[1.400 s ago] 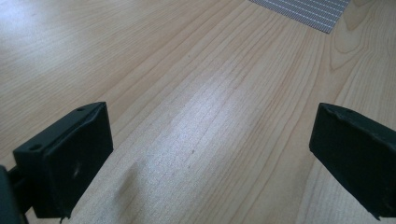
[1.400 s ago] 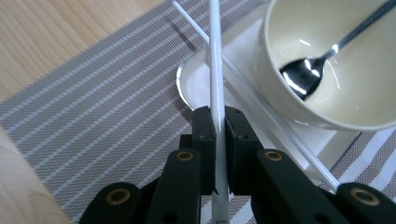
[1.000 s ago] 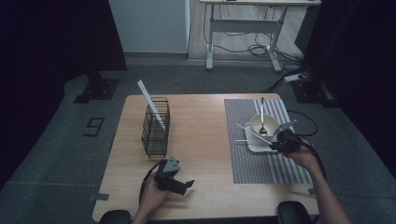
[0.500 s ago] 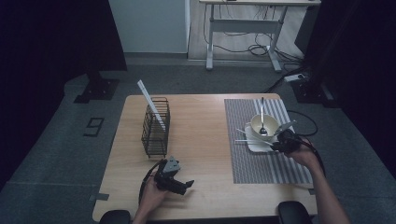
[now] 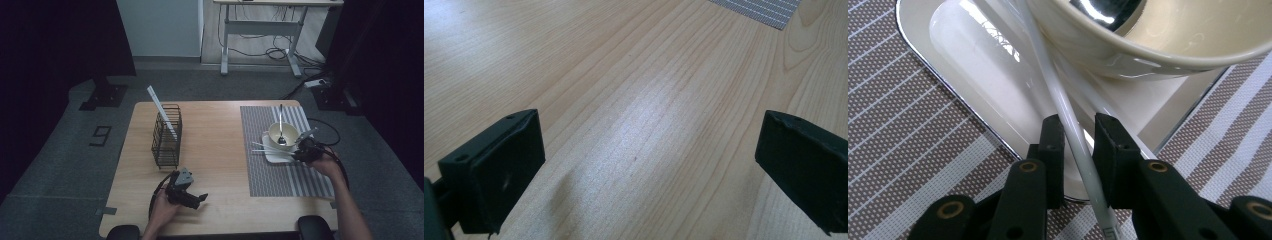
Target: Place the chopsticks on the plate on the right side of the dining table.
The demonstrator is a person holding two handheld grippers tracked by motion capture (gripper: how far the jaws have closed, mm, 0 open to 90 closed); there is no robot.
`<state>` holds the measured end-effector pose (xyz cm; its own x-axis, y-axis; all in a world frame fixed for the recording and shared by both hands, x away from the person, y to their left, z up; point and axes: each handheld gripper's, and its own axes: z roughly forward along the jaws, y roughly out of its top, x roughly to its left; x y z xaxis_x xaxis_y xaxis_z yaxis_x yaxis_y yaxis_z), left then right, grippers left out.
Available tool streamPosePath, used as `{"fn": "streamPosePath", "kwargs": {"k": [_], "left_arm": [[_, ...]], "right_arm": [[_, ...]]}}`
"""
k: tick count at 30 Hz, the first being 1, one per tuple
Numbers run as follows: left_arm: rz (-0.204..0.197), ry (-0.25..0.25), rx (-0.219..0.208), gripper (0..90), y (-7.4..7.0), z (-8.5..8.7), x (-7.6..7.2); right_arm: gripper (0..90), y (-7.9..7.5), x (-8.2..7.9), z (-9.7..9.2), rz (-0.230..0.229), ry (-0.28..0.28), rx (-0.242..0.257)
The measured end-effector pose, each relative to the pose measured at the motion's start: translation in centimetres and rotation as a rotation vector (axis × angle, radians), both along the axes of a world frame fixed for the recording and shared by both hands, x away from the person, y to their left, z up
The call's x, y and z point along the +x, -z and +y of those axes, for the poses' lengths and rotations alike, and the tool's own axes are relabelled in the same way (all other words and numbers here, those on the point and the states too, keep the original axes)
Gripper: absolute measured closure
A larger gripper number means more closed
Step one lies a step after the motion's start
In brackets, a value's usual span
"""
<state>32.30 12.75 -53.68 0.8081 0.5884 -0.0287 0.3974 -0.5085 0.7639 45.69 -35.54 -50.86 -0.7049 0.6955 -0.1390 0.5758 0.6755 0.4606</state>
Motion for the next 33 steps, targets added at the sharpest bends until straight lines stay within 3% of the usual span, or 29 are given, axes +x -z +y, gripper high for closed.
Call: {"fn": "streamPosePath", "kwargs": {"k": [12,23,30,33], "left_arm": [[0.001,0.013,0.035,0.0,0.2,-0.4,-0.1],[-0.003,0.018,0.046,0.0,0.2,-0.5,-0.1],[0.006,0.029,0.057,0.0,0.3,-0.7,-0.1],[0.015,0.032,0.066,0.0,0.5,-0.8,-0.1]], "right_arm": [[61.9,-0.5,-0.3,-0.5,-0.058,0.076,-0.011],[58.8,-0.4,-0.6,-0.6,-0.077,0.095,-0.004],[40.8,-0.5,-1.6,-0.7,-0.089,0.146,0.091],[31.0,-0.6,-2.4,-0.3,-0.091,0.143,0.136]]}}
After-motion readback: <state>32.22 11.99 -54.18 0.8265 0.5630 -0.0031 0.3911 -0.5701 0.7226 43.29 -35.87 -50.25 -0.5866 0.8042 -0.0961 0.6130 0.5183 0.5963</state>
